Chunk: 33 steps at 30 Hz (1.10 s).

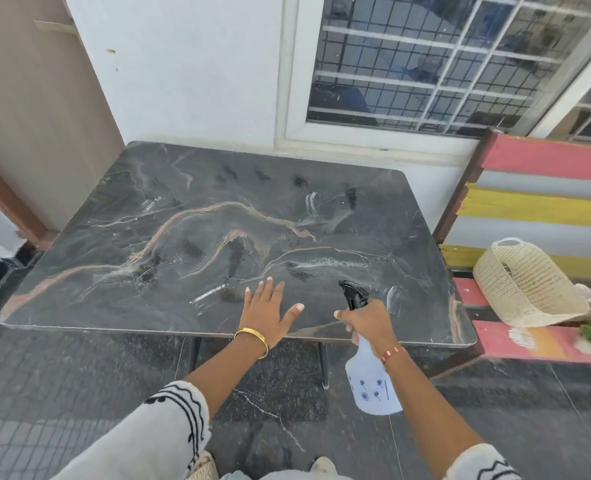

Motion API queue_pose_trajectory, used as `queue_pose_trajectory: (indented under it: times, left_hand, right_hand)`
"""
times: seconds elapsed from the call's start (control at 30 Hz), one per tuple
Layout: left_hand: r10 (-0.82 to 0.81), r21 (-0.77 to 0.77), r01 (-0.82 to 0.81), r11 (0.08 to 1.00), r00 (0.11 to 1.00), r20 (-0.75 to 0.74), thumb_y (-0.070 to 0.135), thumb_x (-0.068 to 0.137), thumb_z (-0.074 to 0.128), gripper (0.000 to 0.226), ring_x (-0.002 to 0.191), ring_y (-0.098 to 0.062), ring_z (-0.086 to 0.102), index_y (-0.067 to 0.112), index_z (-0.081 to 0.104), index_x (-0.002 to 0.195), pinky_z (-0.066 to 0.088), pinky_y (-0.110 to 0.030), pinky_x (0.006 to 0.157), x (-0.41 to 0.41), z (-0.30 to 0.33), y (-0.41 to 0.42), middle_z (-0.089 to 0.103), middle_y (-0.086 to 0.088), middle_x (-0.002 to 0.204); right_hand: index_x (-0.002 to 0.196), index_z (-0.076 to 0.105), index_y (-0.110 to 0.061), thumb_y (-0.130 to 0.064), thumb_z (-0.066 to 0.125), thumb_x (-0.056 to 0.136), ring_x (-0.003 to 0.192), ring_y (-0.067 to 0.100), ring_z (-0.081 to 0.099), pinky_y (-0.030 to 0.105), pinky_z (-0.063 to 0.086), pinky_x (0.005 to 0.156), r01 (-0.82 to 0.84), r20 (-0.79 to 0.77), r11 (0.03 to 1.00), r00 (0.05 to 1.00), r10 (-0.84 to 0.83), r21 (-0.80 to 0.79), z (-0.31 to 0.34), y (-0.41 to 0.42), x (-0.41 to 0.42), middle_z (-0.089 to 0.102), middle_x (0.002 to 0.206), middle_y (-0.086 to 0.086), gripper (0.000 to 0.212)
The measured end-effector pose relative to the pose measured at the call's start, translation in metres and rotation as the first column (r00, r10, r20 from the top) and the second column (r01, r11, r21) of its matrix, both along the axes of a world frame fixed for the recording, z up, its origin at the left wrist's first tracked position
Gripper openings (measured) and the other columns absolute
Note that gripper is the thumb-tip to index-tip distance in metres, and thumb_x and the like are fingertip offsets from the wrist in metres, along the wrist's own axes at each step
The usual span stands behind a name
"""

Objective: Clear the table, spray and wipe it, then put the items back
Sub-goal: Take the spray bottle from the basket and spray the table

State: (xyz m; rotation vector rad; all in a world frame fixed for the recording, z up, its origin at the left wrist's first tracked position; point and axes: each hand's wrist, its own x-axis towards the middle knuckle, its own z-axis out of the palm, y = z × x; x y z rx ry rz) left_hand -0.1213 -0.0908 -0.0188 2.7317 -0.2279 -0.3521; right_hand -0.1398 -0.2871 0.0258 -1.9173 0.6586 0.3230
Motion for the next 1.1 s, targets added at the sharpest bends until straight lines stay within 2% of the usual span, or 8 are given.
queue_pose_trajectory:
  times: [0.17,0.33,0.53,0.63,0.7,0.83,1.0,1.1]
  left_hand:
    - [-0.132,0.049,0.134,0.99,0.99,-0.041,0.062,0.09,0.018,0.077,0.146,-0.024,-0.007,0.015,0.0,0.148,-0.008,-0.044,0.118,0.001,0.003,-0.028,-0.005,-0.009,0.157]
    - [-0.192,0.049,0.195,0.98,0.98,-0.055,0.062,0.089,0.018,0.077,0.146,-0.024,-0.007,0.015,0.0,0.148,-0.008,-0.043,0.119,0.001,0.003,-0.043,-0.006,-0.009,0.157]
    - [-0.238,0.055,0.241,0.969,0.97,-0.057,0.062,0.09,0.016,0.076,0.146,-0.024,-0.005,0.015,0.003,0.148,-0.007,-0.043,0.119,0.004,0.001,-0.064,-0.004,-0.009,0.158]
    - [-0.263,0.056,0.266,0.962,0.963,-0.059,0.061,0.09,0.016,0.075,0.146,-0.023,-0.005,0.015,0.003,0.148,-0.006,-0.044,0.119,0.005,0.001,-0.076,-0.003,-0.009,0.158]
    - [-0.286,0.054,0.289,0.956,0.956,-0.062,0.061,0.09,0.016,0.074,0.146,-0.024,-0.005,0.016,0.004,0.148,-0.006,-0.044,0.119,0.004,0.001,-0.089,-0.003,-0.008,0.158]
    - [-0.317,0.045,0.32,0.946,0.947,-0.061,0.06,0.09,0.016,0.074,0.146,-0.024,-0.005,0.015,0.004,0.148,-0.008,-0.044,0.119,0.001,0.003,-0.111,-0.003,-0.009,0.158]
    - [-0.335,0.058,0.339,0.939,0.94,-0.069,0.06,0.09,0.016,0.074,0.146,-0.023,-0.006,0.015,0.004,0.148,-0.008,-0.044,0.119,-0.001,0.0,-0.142,-0.004,-0.009,0.158]
    - [-0.339,0.067,0.343,0.937,0.939,-0.068,0.06,0.09,0.016,0.074,0.146,-0.023,-0.005,0.015,0.006,0.148,-0.007,-0.044,0.119,-0.002,-0.002,-0.159,-0.002,-0.009,0.158]
  right_hand:
    - [0.075,0.062,-0.001,-0.026,0.081,0.071,0.032,0.017,0.047,0.024,0.042,0.044,0.06,0.024,0.998,0.998,-0.06,0.024,0.001,-0.024,-0.01,0.058,0.06,0.006,0.031]
    - [0.065,0.053,-0.003,-0.015,0.077,0.074,0.027,0.017,0.039,0.022,0.035,0.037,0.181,0.039,0.983,0.982,-0.183,0.042,-0.002,-0.038,-0.016,0.049,0.047,0.009,0.029]
    - [0.068,0.054,-0.007,-0.017,0.082,0.07,0.046,0.019,0.047,0.024,0.042,0.042,0.205,0.015,0.977,0.978,-0.206,0.06,0.001,-0.063,-0.028,0.055,0.066,0.009,0.03]
    - [0.077,0.058,-0.007,-0.006,0.079,0.071,0.034,0.011,0.045,0.02,0.04,0.038,0.243,0.004,0.963,0.969,-0.246,0.118,-0.002,-0.075,-0.035,0.054,0.064,0.006,0.022]
    - [0.07,0.058,-0.006,-0.005,0.077,0.073,0.026,0.011,0.041,0.019,0.038,0.036,0.278,0.011,0.955,0.96,-0.281,0.108,-0.005,-0.085,-0.039,0.054,0.06,0.008,0.02]
    - [0.058,0.051,-0.006,-0.009,0.075,0.076,0.025,0.015,0.038,0.022,0.034,0.037,0.306,0.002,0.951,0.952,-0.306,0.053,-0.008,-0.1,-0.042,0.05,0.05,0.008,0.03]
    - [0.07,0.058,-0.002,-0.015,0.079,0.073,0.032,0.015,0.043,0.022,0.04,0.042,0.28,-0.009,0.956,0.96,-0.281,0.087,-0.007,-0.127,-0.046,0.056,0.058,0.008,0.025]
    - [0.077,0.062,0.005,-0.007,0.075,0.074,0.034,0.017,0.043,0.022,0.038,0.041,0.333,-0.028,0.937,0.943,-0.331,0.104,-0.009,-0.145,-0.048,0.055,0.056,0.01,0.018]
